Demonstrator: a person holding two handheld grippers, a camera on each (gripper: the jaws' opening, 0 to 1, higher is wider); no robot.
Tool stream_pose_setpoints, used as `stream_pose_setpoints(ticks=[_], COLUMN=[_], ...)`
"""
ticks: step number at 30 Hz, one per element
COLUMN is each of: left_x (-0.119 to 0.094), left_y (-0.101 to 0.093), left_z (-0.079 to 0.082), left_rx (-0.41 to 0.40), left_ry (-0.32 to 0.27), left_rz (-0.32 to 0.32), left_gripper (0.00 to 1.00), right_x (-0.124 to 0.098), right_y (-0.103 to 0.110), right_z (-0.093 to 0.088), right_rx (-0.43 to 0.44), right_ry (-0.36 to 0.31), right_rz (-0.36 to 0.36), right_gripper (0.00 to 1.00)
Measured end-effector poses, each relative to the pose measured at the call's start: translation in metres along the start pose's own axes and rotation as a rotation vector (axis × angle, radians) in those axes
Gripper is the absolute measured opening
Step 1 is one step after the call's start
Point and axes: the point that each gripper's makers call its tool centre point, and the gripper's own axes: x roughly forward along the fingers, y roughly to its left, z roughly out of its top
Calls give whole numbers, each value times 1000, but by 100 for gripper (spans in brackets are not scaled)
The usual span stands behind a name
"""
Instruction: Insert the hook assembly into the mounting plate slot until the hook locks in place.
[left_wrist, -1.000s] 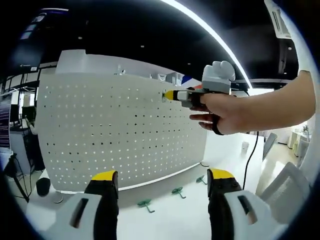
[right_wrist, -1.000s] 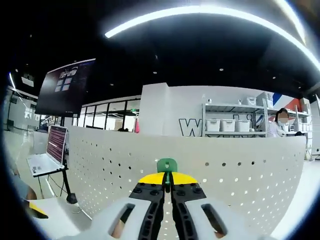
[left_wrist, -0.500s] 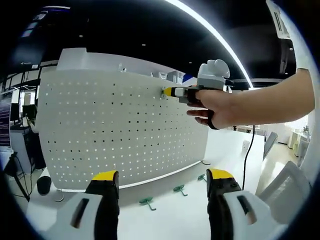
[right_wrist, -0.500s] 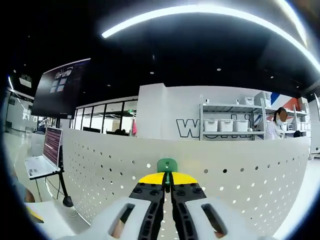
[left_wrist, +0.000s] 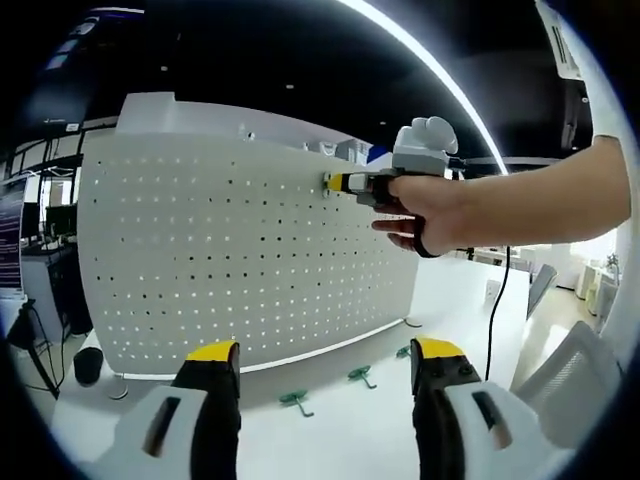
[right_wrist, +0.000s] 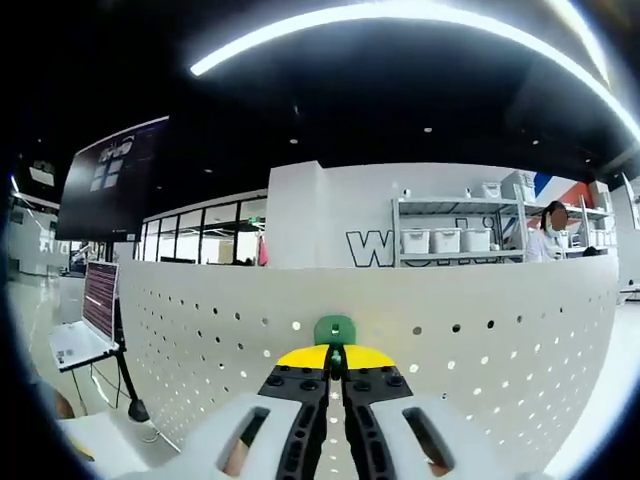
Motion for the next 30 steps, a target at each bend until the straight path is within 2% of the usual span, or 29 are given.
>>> stream_pose_setpoints(ticks=[9, 11, 14, 26, 30], left_x=[-1, -2, -3, -4, -3], left_y=[0, 0, -1, 1, 0], left_z=[-1, -2, -3, -2, -2], left_rx=[-2, -6, -9, -15, -14], left_ry=[0, 1, 2, -2, -1], left_rz=[2, 2, 1, 6, 5], left_gripper=[70, 70, 70, 69, 69], right_x=[3, 3, 3, 2, 1], right_y=[-1, -2, -2, -2, -1], right_z=[-4, -4, -5, -5, -9], right_rx=[43, 79, 76, 88, 103], right_ry=[18, 25, 32, 34, 53], right_rz=[-57, -81, -90, -80, -72], right_gripper=[2, 2, 2, 3, 9])
